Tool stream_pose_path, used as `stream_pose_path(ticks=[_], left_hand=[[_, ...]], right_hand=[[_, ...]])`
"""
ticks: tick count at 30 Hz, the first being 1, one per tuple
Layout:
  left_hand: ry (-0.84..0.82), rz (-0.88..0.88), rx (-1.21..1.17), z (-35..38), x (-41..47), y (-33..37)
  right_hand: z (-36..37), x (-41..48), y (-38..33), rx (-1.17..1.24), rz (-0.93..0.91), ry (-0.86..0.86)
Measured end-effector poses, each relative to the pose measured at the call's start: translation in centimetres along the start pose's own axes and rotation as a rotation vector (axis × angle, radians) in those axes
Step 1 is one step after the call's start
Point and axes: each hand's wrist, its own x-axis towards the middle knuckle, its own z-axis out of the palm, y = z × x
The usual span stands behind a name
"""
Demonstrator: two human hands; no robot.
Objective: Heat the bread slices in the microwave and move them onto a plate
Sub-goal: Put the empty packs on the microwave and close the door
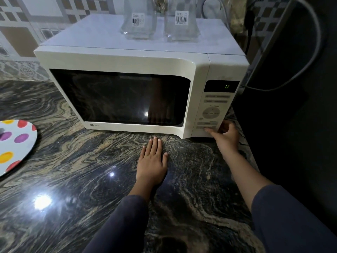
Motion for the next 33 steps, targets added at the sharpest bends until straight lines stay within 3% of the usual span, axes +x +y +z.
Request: stream_pose_path(ticks=[8,14,16,20,23,28,33], left_hand=[[-0.007,-0.003,-0.023,-0.2,0.1,0.1],[-0.027,-0.003,-0.058,-0.7,-0.1,0.2],[-0.017,-0.021,-0.151,-0.9,0.1,0.0],[0.096,-0.111,-0.568,-3.0,0.7,1.6],[0.198,-0.065,-0.713,-5.9,1.9,4.5],[0.315,0.067,-0.832,-9.9,4.6,9.5],[0.417,0.024,-0.851,-10.4,5.4,10.8]], right_hand=[[0.2,-0.7,-1.2,-0.028,-0.088,0.033],[-1.9,-1.0,-6.8,0.002,-0.436,0.122],[-2.6,-1.3,-9.5,-0.004,-0.575,0.16],[-3.2,-0.5,-13.5,-0.175,-0.79,0.119],[-3.2,-0.1,-14.7,-0.28,-0.754,0.057],[-3.3,0.0,-15.1,-0.254,-0.727,0.073],[-3.3,-0.2,-15.5,-0.242,-0.711,0.067]])
